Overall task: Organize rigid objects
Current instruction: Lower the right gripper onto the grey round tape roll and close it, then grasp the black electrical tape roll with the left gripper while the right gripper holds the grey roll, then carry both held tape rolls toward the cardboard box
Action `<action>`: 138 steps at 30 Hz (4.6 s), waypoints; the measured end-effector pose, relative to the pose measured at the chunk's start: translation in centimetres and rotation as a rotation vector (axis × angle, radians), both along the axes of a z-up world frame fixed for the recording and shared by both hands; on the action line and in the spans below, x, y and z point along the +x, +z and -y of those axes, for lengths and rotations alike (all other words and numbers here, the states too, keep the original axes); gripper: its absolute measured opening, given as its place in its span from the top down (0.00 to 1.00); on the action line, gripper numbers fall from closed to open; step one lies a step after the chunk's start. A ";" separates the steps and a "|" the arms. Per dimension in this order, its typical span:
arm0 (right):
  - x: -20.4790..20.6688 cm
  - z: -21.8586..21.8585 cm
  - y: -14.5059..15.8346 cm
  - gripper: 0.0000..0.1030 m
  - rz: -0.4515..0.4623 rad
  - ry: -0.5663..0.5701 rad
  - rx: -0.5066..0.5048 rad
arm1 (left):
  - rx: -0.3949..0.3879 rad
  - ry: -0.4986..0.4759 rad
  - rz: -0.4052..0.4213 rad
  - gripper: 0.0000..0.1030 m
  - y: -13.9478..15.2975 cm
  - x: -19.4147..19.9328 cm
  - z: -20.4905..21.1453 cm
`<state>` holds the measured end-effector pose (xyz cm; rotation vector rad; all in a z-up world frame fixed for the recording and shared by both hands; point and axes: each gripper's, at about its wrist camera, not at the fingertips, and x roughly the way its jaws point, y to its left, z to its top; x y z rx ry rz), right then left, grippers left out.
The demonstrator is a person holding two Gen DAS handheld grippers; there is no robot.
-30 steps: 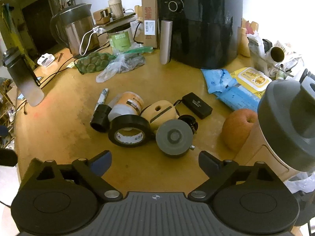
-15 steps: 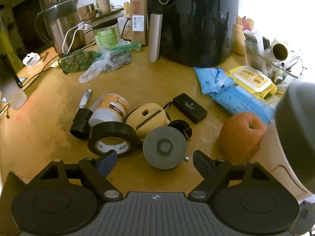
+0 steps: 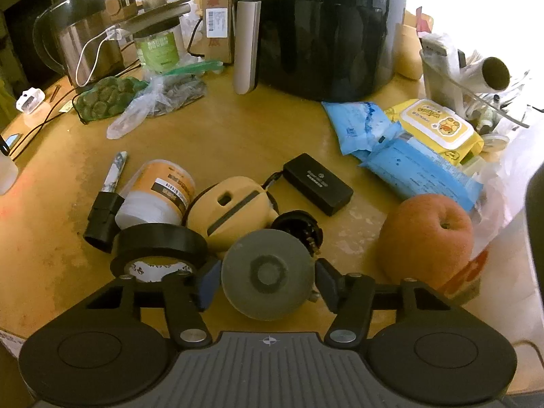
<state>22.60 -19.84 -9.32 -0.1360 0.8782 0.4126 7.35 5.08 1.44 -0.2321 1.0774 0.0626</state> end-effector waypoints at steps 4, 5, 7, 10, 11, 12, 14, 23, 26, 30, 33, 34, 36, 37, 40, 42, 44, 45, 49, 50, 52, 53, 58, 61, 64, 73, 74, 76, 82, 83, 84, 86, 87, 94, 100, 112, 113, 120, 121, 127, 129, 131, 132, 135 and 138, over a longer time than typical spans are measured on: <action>0.1 -0.2 -0.1 0.40 0.000 -0.005 -0.007 | 0.002 0.008 -0.003 0.00 -0.1 0.0 -0.3; 0.1 -0.2 0.0 0.41 -0.002 -0.006 -0.008 | 0.002 0.008 -0.004 0.00 -0.1 0.0 -0.3; 0.3 -0.1 0.1 0.41 -0.014 -0.013 0.000 | 0.004 0.008 -0.006 0.00 -0.1 0.2 -0.3; 0.2 0.3 0.5 0.41 -0.015 -0.023 0.018 | 0.009 0.003 -0.003 0.00 0.0 0.4 -0.3; 0.0 0.4 0.7 0.41 -0.011 -0.025 0.022 | 0.009 0.001 -0.003 0.00 0.0 0.4 -0.3; -0.2 0.5 1.0 0.41 -0.007 -0.026 0.028 | 0.010 -0.001 -0.002 0.00 0.0 0.5 -0.3; -0.5 0.7 1.4 0.41 -0.005 -0.026 0.038 | 0.013 -0.007 -0.002 0.00 0.0 0.7 -0.2; -2.3 2.2 3.3 0.41 0.017 -0.036 0.089 | 0.064 -0.022 0.012 0.01 0.1 2.0 0.1; -2.9 2.6 3.9 0.41 0.024 -0.033 0.099 | 0.081 -0.028 0.018 0.01 0.1 2.7 0.2; -3.7 3.1 4.6 0.41 0.028 -0.033 0.115 | 0.107 -0.023 0.025 0.01 0.0 3.7 0.3; -4.4 3.5 5.1 0.41 0.030 -0.039 0.128 | 0.104 -0.029 0.040 0.01 0.0 4.4 0.2; -4.7 3.6 5.3 0.41 0.032 -0.039 0.133 | 0.098 -0.036 0.046 0.01 0.0 4.5 0.2; -5.1 3.8 5.6 0.41 0.033 -0.042 0.141 | 0.090 -0.054 0.056 0.01 0.0 4.9 0.4; -5.3 3.9 5.7 0.41 0.033 -0.045 0.145 | 0.089 -0.065 0.061 0.01 0.0 5.0 0.6; -5.9 4.3 6.1 0.41 0.033 -0.051 0.157 | 0.061 -0.117 0.078 0.01 -0.2 5.3 1.1; -6.3 4.6 6.2 0.41 0.032 -0.058 0.162 | 0.035 -0.149 0.092 0.01 -0.4 5.5 1.5; -6.6 4.8 6.3 0.41 0.033 -0.065 0.165 | 0.022 -0.182 0.107 0.02 -0.4 5.7 2.1; -6.8 4.9 6.3 0.41 0.034 -0.067 0.165 | 0.024 -0.195 0.114 0.02 -0.5 5.9 2.4; -7.2 5.6 6.5 0.41 0.031 -0.084 0.172 | 0.046 -0.266 0.110 0.17 -0.9 6.8 3.9; -7.4 5.8 6.5 0.41 0.032 -0.089 0.173 | 0.057 -0.281 0.115 0.17 -1.0 7.0 4.3; -7.7 6.2 6.6 0.41 0.034 -0.100 0.177 | 0.075 -0.314 0.121 0.17 -1.3 7.3 5.1; -7.9 6.4 6.6 0.41 0.034 -0.106 0.179 | 0.082 -0.332 0.125 0.17 -1.4 7.5 5.5; -8.6 7.5 6.7 0.41 0.031 -0.139 0.187 | 0.105 -0.413 0.131 0.17 -2.1 8.5 7.0; -9.1 8.2 6.6 0.41 0.029 -0.159 0.191 | 0.107 -0.443 0.133 0.17 -2.4 9.2 7.7; -9.5 8.7 6.6 0.41 0.028 -0.177 0.194 | 0.115 -0.466 0.134 0.24 -2.8 9.9 8.2; -10.7 10.5 6.6 0.41 0.024 -0.242 0.205 | 0.153 -0.538 0.124 0.42 -4.2 11.9 9.7; -10.8 10.6 6.6 0.41 0.025 -0.247 0.206 | 0.154 -0.547 0.123 0.42 -4.4 12.1 9.9; -11.2 10.9 6.6 0.41 0.025 -0.257 0.208 | 0.156 -0.559 0.121 0.44 -4.6 12.4 10.1; -12.1 12.0 6.5 0.41 0.020 -0.290 0.216 | 0.183 -0.602 0.104 0.52 -5.8 13.3 11.0; -12.1 12.1 6.5 0.41 0.019 -0.296 0.217 | 0.191 -0.610 0.100 0.54 -6.0 13.5 11.2; -12.3 12.3 6.4 0.41 0.018 -0.304 0.217 | 0.196 -0.618 0.096 0.56 -6.3 13.6 11.4; -12.4 12.6 6.4 0.41 0.016 -0.316 0.217 | 0.201 -0.635 0.088 0.72 -6.7 13.9 11.6; -12.5 12.8 6.4 0.41 0.016 -0.322 0.216 | 0.207 -0.642 0.082 0.74 -6.9 13.9 11.8; -12.8 13.4 6.2 0.41 0.010 -0.339 0.224 | 0.210 -0.654 0.080 0.83 -6.8 13.1 12.0; -12.5 12.7 6.5 0.41 0.018 -0.312 0.229 | 0.169 -0.620 0.087 0.83 -5.8 12.2 11.2; -11.6 9.8 7.0 0.41 0.014 -0.193 0.249 | 0.121 -0.488 0.143 0.83 -2.4 8.9 8.9; -11.5 9.4 7.1 0.41 0.011 -0.181 0.249 | 0.117 -0.474 0.146 0.83 -2.2 8.5 8.7; -11.7 7.6 8.0 0.41 0.006 -0.082 0.260 | 0.092 -0.401 0.173 0.83 -0.3 6.2 7.6; -11.7 7.4 8.3 0.41 0.009 -0.070 0.260 | 0.092 -0.395 0.178 0.83 0.0 5.9 7.5; -11.4 6.9 11.1 0.41 0.057 0.015 0.271 | 0.094 -0.355 0.227 0.83 2.3 4.5 7.7; -11.1 6.9 12.1 0.41 0.078 0.042 0.283 | 0.096 -0.336 0.251 0.83 3.3 4.3 7.8; -10.9 6.8 13.1 0.41 0.100 0.063 0.284 | 0.104 -0.317 0.281 0.83 4.4 4.1 7.9; -10.9 6.7 13.5 0.41 0.111 0.073 0.286 | 0.109 -0.305 0.293 0.83 4.8 4.0 8.0; -11.0 6.3 14.5 0.41 0.139 0.107 0.287 | 0.108 -0.249 0.324 0.83 6.2 3.5 7.7; -11.7 6.0 15.3 0.41 0.158 0.167 0.301 | 0.095 -0.189 0.345 0.83 7.2 2.4 7.0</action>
